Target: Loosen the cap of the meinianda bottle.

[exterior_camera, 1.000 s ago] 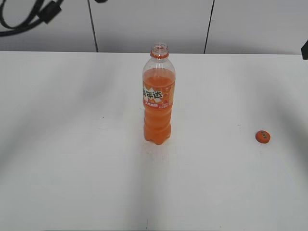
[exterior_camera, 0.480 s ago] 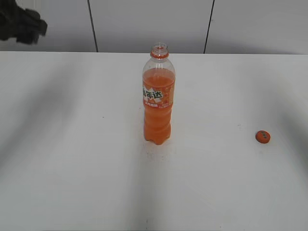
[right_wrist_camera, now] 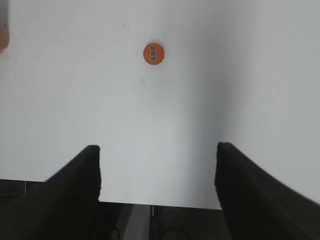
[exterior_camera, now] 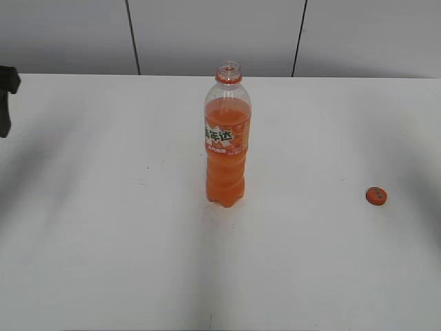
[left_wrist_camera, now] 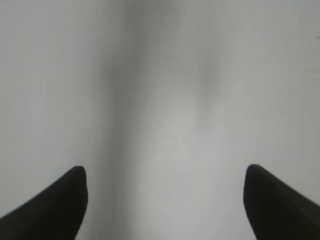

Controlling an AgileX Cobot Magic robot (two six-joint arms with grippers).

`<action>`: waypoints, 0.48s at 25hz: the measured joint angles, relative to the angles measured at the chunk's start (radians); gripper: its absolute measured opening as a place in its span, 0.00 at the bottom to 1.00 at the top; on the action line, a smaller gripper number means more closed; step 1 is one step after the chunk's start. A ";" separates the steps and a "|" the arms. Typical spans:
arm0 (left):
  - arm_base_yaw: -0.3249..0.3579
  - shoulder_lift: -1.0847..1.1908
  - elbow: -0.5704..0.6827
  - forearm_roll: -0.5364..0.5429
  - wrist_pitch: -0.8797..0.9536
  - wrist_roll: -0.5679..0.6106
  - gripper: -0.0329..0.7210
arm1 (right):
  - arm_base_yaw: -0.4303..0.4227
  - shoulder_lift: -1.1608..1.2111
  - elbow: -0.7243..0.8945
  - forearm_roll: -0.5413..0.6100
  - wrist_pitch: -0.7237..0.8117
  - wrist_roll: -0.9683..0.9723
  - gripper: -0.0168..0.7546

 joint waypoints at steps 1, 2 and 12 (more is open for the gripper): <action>0.018 -0.014 0.001 0.000 0.017 0.010 0.81 | 0.000 -0.011 0.017 -0.001 0.000 0.000 0.71; 0.030 -0.033 0.011 0.000 0.027 0.017 0.81 | 0.000 -0.029 0.038 -0.002 0.000 0.000 0.71; 0.046 -0.479 0.327 -0.007 0.043 0.023 0.81 | 0.000 -0.362 0.301 -0.002 0.003 -0.001 0.71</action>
